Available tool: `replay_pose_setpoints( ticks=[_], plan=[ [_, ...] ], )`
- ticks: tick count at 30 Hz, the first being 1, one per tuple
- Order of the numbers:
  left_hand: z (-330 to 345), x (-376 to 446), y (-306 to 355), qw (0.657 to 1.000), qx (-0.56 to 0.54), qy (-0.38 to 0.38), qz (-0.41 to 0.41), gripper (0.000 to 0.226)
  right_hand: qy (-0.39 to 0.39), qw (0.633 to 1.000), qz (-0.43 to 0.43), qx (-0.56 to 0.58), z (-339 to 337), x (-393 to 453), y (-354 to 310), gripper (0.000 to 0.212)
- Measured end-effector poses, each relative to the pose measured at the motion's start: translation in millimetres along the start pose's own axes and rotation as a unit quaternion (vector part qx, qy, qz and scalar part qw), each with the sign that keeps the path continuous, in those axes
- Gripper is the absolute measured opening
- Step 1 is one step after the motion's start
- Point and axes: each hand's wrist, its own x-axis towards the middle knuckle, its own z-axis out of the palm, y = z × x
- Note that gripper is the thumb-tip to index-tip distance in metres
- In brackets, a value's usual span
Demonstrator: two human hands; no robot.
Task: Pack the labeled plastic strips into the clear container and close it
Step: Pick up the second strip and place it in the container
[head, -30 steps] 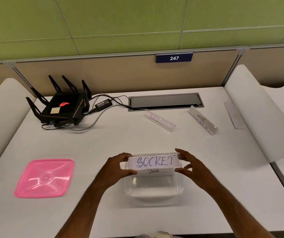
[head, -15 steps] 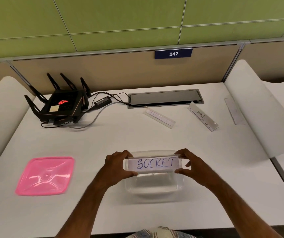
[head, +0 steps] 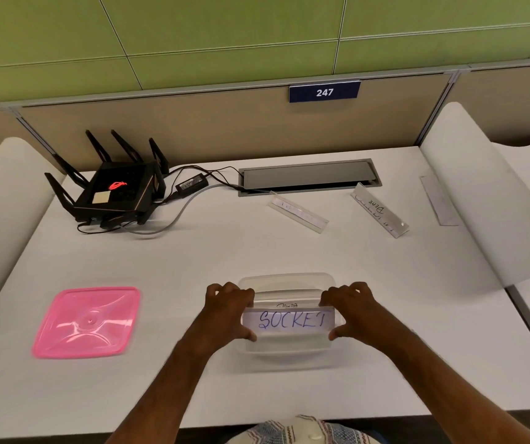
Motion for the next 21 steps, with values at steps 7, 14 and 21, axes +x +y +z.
replay_pose_setpoints(
  ticks=[7, 14, 21],
  plan=[
    [8, 2, 1, 0.999, 0.031, -0.040, -0.019, 0.069, -0.003, 0.998, -0.016, -0.062, 9, 5, -2, 0.069],
    [21, 11, -1, 0.994, 0.097, -0.054, 0.001, 0.057, -0.018, 0.996, -0.019, -0.081, 8, 13, -8, 0.059],
    [32, 19, 0, 0.987, 0.148, -0.061, 0.031, 0.040, -0.082, 0.988, 0.026, -0.125, 8, 22, -9, 0.040]
  ],
)
